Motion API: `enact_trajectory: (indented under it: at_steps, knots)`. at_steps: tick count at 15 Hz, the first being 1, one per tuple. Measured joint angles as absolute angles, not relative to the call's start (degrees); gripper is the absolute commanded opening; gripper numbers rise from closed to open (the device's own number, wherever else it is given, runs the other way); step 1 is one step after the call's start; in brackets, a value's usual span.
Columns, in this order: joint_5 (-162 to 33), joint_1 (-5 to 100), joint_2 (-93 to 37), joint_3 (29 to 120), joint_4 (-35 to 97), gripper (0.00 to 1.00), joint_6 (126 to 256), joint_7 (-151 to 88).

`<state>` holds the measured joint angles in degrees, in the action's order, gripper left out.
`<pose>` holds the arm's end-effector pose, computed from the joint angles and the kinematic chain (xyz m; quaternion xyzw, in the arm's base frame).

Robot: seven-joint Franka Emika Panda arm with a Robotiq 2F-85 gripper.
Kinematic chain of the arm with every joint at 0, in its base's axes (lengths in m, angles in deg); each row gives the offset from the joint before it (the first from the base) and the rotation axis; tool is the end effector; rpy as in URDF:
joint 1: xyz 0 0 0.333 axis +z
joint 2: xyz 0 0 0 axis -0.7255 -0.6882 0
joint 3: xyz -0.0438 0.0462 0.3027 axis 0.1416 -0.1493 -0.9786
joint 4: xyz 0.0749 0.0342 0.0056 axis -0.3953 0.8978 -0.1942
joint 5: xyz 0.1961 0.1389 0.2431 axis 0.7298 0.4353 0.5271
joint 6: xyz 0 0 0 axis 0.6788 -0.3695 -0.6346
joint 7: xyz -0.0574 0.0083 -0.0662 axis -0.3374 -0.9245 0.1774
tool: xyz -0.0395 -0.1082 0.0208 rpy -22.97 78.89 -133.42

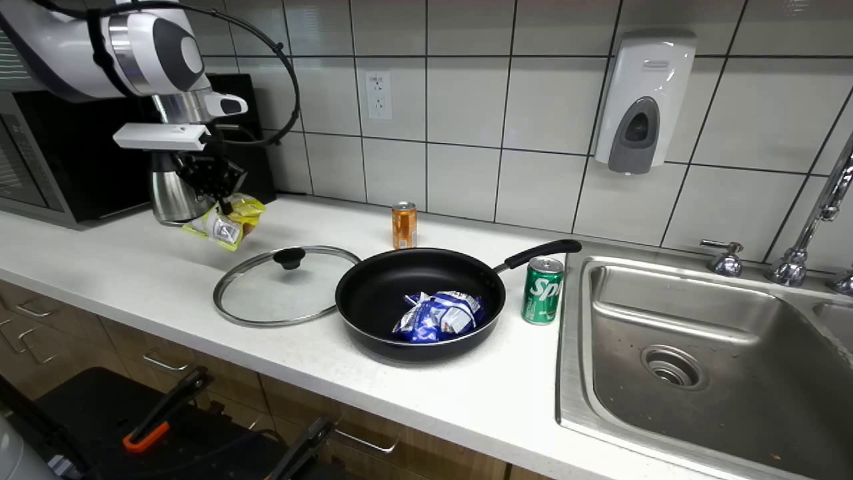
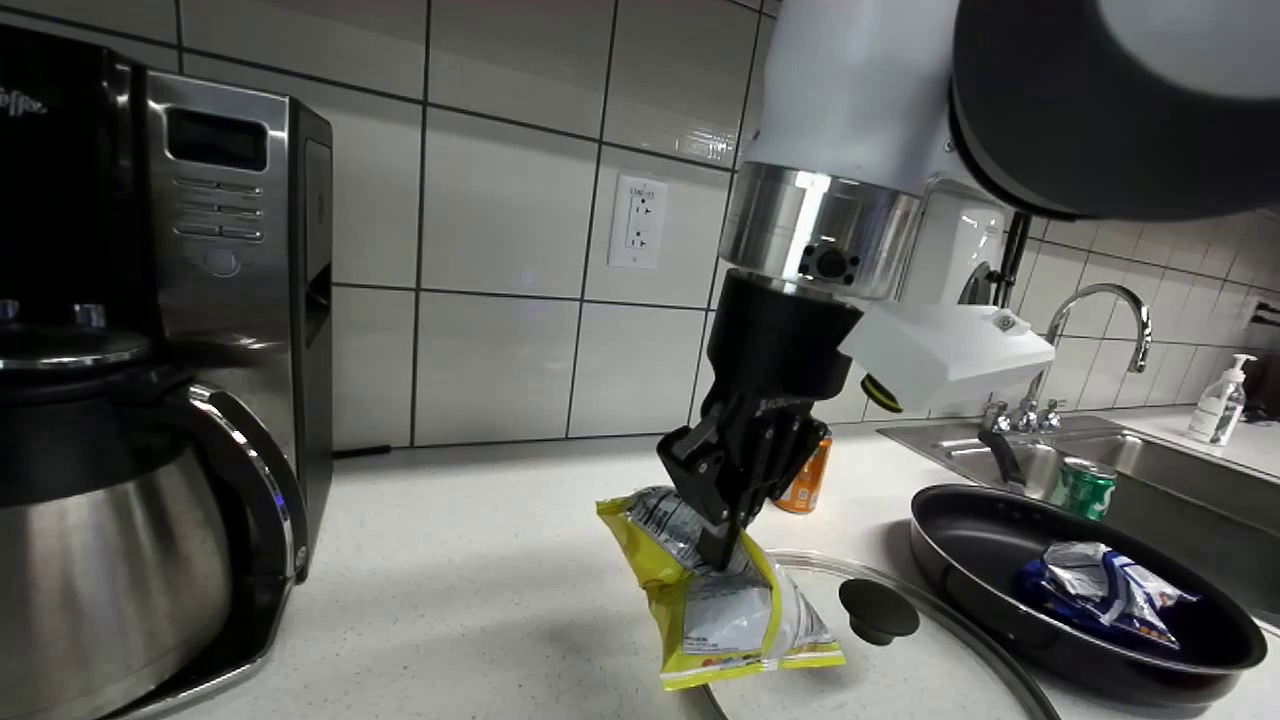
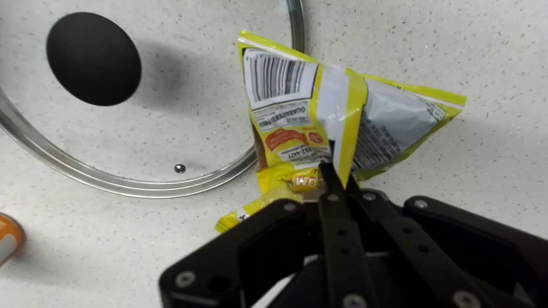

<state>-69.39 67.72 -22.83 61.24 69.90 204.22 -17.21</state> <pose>0.4354 0.2593 0.3022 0.9857 0.1586 0.0562 0.0004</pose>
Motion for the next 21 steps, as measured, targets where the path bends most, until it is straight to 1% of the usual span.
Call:
enact_trajectory:
  at_steps: [6,14,21]
  knots:
    - [-67.7,64.21,-18.16,61.33,72.22,0.0,198.56,-17.86]
    - [-62.7,58.95,-10.78,62.57,79.58,0.0,198.2,-21.38]
    - [-62.24,54.51,-4.71,65.73,86.25,0.0,199.56,-21.41]
